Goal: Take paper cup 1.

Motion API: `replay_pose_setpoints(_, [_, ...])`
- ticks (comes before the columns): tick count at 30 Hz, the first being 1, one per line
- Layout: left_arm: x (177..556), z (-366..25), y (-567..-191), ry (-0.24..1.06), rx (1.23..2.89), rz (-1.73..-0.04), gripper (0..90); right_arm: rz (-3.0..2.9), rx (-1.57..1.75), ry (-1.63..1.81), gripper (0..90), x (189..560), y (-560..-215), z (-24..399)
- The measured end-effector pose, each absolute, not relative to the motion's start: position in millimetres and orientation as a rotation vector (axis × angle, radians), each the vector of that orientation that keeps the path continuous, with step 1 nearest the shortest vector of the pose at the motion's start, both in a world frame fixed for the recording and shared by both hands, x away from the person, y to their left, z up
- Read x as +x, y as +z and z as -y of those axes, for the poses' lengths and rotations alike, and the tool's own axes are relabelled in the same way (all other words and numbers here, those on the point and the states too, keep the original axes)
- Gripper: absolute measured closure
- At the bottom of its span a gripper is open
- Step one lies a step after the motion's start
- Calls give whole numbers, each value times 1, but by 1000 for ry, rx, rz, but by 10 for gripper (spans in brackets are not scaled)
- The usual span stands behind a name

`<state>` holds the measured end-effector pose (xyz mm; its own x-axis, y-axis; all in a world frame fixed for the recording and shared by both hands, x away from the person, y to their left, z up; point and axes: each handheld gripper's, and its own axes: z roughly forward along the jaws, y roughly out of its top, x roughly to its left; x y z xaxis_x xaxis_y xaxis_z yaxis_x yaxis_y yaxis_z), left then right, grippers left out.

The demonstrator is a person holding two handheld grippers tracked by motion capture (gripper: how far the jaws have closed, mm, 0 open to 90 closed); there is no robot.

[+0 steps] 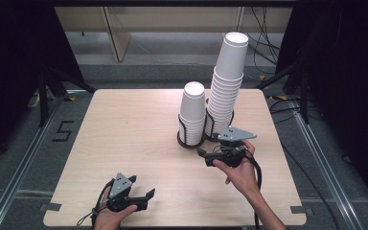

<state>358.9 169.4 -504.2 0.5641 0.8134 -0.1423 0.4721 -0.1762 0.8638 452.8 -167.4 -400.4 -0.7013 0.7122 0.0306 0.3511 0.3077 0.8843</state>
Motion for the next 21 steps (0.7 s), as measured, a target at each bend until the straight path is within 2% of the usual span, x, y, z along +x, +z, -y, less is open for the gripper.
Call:
replay_pose_setpoints(6, [358,-170,-504,445,1835,-1055,144,-2186,970,1357,170,463,-395,160])
replay_pose_setpoints(21, [359,-169,-504,441,1829,-1063,145,-2098,991,1354,174,488,-373,143])
